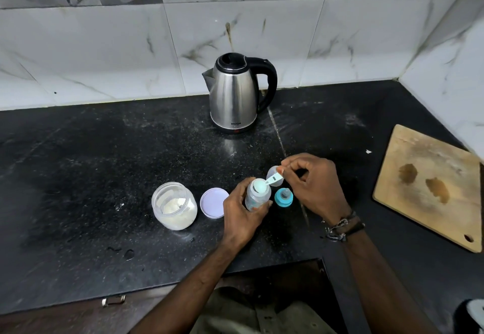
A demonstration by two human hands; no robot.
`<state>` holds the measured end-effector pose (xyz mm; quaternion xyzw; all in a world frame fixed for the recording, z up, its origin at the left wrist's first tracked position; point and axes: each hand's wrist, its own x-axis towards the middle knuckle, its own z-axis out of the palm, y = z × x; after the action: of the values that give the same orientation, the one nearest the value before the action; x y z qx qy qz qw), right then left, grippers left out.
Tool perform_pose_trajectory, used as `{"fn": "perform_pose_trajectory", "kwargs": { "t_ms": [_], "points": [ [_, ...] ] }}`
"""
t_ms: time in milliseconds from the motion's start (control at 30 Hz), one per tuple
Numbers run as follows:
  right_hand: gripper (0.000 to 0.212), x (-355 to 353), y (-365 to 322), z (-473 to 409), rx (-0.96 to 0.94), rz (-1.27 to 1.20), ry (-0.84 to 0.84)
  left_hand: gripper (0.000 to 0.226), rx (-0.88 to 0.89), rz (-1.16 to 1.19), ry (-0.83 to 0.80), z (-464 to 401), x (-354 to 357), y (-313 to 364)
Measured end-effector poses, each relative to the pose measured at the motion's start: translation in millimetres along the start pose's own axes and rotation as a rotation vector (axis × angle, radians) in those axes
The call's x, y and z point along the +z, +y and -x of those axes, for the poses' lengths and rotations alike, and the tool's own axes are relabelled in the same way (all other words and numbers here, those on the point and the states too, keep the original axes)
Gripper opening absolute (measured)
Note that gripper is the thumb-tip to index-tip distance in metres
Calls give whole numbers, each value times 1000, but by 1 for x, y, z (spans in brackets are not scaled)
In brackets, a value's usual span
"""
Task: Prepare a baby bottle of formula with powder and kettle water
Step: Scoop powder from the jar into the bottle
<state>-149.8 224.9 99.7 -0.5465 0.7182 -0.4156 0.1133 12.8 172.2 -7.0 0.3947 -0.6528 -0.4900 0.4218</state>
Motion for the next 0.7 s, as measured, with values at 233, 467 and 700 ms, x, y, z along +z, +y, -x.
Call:
{"fn": "perform_pose_trajectory", "kwargs": {
  "t_ms": [233,467,700],
  "points": [
    [11,-7,0,0,71,-142,104,64,-4,-13,7,-4,1,0],
    [12,-7,4,-2,211,-269,138,64,-2,-19,12,-6,3,-5],
    [15,-8,4,0,305,-387,144,64,-16,-28,2,-10,7,-7]
  ]
}}
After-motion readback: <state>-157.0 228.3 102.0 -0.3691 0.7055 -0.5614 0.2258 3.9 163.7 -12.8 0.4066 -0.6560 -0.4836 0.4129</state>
